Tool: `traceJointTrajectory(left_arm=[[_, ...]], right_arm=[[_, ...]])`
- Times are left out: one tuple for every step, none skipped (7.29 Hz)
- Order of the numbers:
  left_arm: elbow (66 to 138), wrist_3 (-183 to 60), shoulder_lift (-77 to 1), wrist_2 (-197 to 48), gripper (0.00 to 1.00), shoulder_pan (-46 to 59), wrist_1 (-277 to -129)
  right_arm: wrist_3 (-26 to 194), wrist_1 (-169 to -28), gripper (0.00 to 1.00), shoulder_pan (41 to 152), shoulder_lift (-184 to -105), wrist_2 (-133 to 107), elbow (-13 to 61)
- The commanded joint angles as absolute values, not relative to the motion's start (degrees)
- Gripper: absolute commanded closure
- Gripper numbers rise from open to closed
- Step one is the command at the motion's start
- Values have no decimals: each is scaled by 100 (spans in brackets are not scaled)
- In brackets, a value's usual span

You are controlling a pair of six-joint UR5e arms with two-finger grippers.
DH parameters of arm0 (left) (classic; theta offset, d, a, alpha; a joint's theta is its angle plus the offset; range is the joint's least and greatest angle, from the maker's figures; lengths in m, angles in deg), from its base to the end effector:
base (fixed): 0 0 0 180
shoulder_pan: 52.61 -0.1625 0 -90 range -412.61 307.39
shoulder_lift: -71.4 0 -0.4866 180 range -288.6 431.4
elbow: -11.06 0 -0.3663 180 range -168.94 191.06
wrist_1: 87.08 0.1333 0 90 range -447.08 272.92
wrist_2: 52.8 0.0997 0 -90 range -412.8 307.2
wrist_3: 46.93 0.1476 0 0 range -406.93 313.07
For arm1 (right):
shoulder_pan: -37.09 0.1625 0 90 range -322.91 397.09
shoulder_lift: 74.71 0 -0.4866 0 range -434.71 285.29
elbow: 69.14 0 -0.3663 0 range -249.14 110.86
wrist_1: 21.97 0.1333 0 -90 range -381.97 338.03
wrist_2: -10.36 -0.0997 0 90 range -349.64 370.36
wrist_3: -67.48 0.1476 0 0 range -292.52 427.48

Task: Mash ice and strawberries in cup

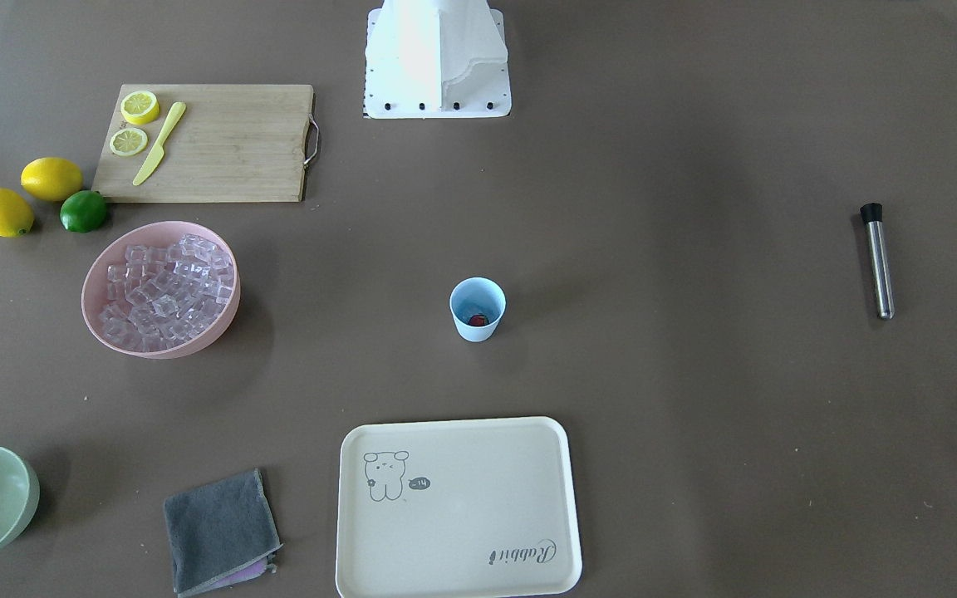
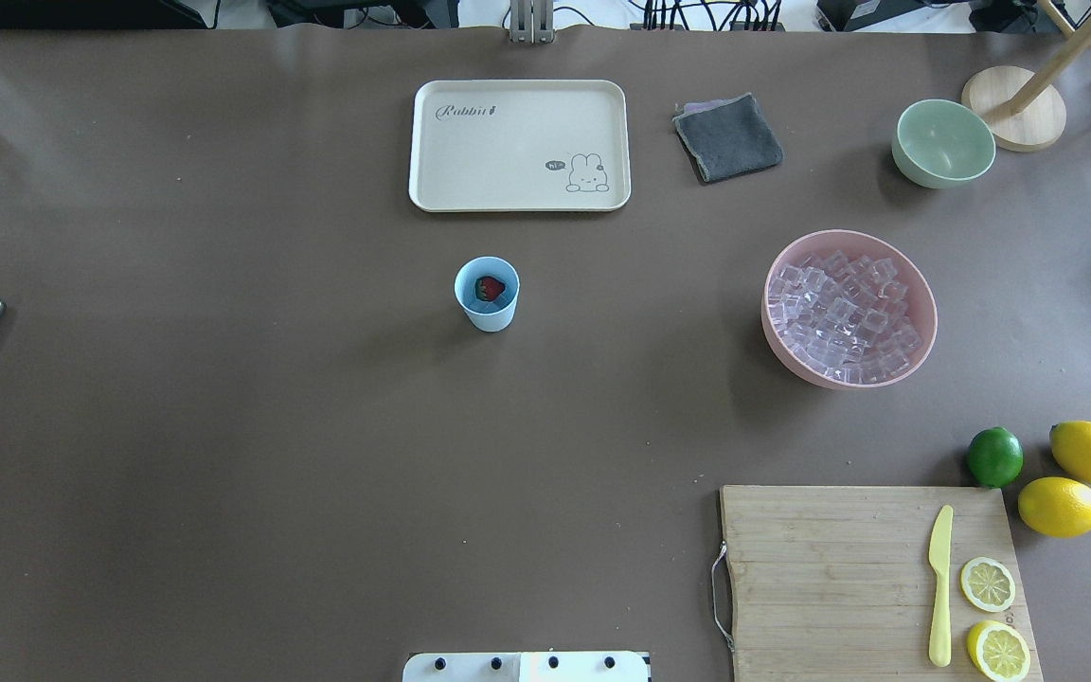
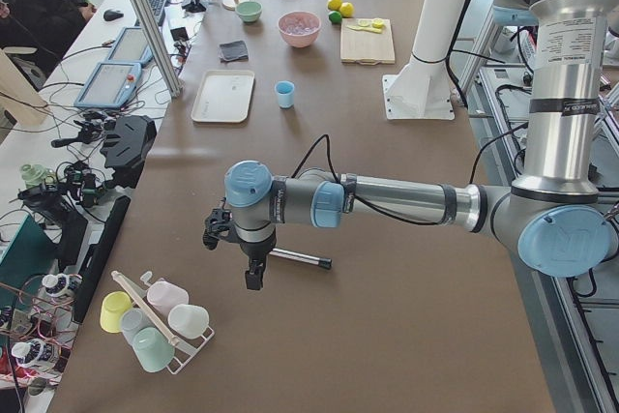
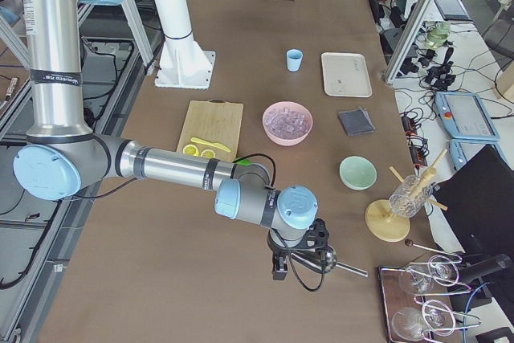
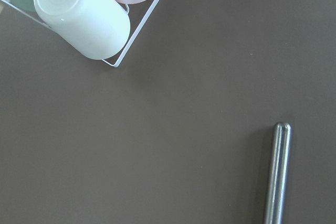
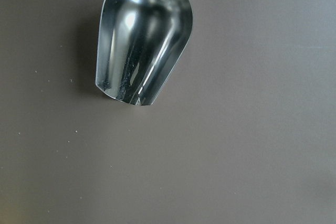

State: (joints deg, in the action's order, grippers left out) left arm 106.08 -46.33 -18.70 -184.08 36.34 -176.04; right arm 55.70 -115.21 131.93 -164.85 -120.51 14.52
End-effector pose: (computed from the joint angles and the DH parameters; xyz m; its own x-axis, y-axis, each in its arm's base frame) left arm -0.0272 -0.4736 0.7200 0.7503 0.0711 -0.6573 -0.0261 0.9966 0.0780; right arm 0.0739 -0.4375 0.8173 0.7455 -0.0303 0.6658 0.0705 0.9969 -0.0336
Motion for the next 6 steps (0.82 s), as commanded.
traceJointTrajectory(left_arm=[[10450,-5024,-1903,-19134,1,3634,-17585],[10466,-5149,-1904,-19157,1,3634,-17629],[10466,-5159,-1912,-19158,1,3634,-17629],[10483,-5168,-1904,-19158,1,3634,-17629],[10484,-5168,-1921,-19140,1,3634,-17629],[10484,-5185,-1973,-19105,1,3634,-17629]], right_arm=[[5570,-11522,1,13193,-16436,-12050,1436],[5570,-11522,1,13193,-16393,-12050,1419],[5570,-11522,1,13184,-16357,-12050,1401],[5570,-11522,1,13175,-16340,-12042,1392],[5570,-11522,1,13166,-16313,-12042,1392],[5570,-11522,1,13166,-16313,-12050,1401]])
